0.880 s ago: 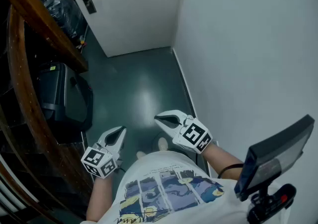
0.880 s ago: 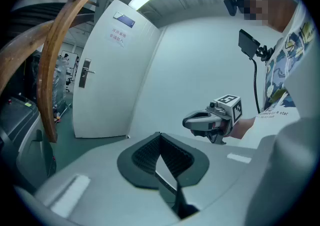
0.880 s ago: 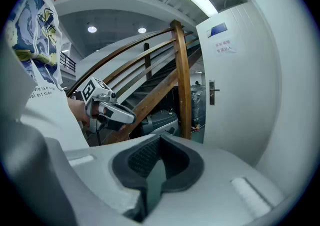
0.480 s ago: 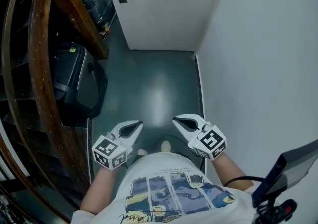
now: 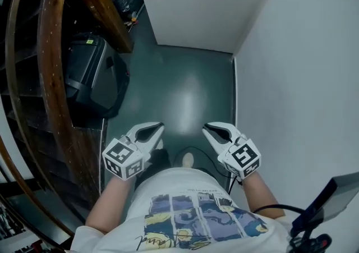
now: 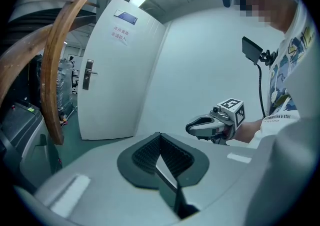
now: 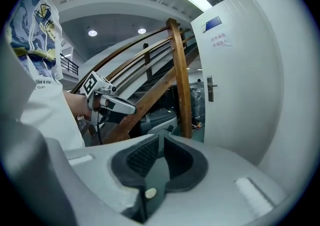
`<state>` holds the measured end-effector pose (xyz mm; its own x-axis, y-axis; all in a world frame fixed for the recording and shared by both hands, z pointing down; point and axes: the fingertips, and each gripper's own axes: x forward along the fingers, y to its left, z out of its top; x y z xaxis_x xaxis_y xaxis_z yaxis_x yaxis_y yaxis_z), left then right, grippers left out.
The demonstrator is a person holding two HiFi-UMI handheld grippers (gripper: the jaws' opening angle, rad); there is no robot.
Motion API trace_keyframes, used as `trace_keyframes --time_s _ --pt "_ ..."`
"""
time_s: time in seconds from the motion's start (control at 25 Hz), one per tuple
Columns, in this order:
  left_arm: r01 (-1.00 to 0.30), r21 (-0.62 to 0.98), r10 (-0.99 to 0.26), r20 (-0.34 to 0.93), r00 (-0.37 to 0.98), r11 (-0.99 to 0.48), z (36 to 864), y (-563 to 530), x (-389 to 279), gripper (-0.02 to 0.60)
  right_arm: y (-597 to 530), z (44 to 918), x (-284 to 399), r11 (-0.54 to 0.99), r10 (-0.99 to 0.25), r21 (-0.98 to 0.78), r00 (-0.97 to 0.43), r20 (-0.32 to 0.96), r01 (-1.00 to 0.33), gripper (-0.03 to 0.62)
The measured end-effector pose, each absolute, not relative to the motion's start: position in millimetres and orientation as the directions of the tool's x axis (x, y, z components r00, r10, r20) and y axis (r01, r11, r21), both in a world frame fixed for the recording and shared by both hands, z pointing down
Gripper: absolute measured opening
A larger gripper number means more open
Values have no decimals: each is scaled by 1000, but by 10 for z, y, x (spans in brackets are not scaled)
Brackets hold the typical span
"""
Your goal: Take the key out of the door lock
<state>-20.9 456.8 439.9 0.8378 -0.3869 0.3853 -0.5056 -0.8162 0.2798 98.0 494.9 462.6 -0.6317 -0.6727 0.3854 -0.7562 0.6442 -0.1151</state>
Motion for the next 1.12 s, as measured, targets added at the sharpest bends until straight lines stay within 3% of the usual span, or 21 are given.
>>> trace_keyframes --time_s 0.52,0.88,1.12 --pt "-472 331 -367 333 869 -817 4548 3215 -117 3 3764 4673 1127 584 -706 -104 -567 424 -805 46" --pt "-386 313 -300 289 909 -868 4380 2024 -299 3 2456 4456 873 582 -715 -33 -530 455 -813 52" --pt "-455 330 -378 272 885 -827 4391 1409 -439 3 1786 4433 714 630 -686 -2 -559 466 -776 57"
